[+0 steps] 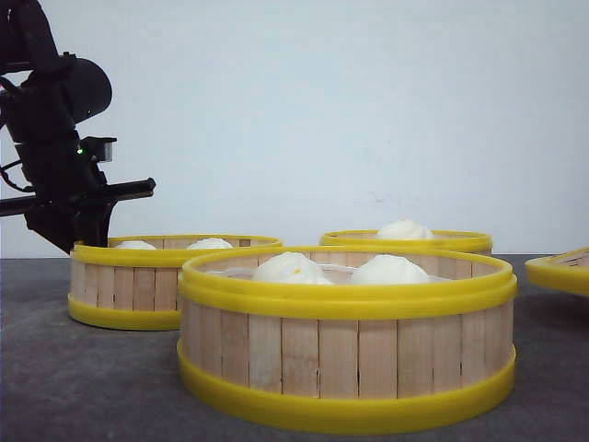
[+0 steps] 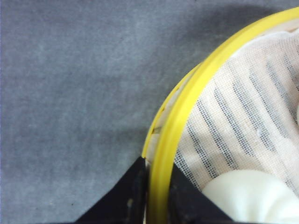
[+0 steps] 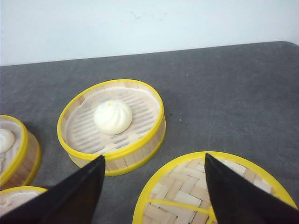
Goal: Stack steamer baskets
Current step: 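Lower the left gripper onto the rim of the bun-filled steamer basket, then lift the basket with the left gripper over the front steamer basket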
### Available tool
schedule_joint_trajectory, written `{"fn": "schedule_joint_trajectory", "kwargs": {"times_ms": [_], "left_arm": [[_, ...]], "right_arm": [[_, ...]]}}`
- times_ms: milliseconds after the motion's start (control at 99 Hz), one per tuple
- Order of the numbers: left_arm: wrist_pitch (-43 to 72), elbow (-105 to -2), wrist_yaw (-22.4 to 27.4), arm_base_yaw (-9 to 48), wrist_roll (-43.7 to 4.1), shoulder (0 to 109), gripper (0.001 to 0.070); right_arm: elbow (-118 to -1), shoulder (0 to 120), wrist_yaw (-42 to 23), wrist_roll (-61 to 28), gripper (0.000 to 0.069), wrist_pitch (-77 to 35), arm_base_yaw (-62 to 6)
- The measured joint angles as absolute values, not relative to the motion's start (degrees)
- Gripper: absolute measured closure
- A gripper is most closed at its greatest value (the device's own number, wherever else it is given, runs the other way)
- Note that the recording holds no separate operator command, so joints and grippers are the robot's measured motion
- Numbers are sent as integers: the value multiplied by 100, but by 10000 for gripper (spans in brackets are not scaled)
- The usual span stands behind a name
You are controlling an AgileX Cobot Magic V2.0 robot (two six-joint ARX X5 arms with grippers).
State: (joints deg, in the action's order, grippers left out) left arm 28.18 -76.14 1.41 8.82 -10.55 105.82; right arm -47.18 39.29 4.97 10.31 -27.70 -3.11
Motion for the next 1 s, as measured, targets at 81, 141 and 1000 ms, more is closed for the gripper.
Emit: {"fn": "schedule_joint_trajectory", "kwargs": {"times_ms": [81, 141, 1000], "left_arm": [[2974, -7771, 141, 886, -1048, 10582, 682], [3085, -7900, 139, 886, -1046, 10575, 682], [4329, -8053, 1640, 1634, -812, 7238, 682]], "right_arm": [[-4718, 3948, 497, 1028, 272, -2783, -311], [-4718, 3964, 493, 1028, 272, -2792, -311], [-4718, 3964, 458, 1028, 272, -2797, -405]]}}
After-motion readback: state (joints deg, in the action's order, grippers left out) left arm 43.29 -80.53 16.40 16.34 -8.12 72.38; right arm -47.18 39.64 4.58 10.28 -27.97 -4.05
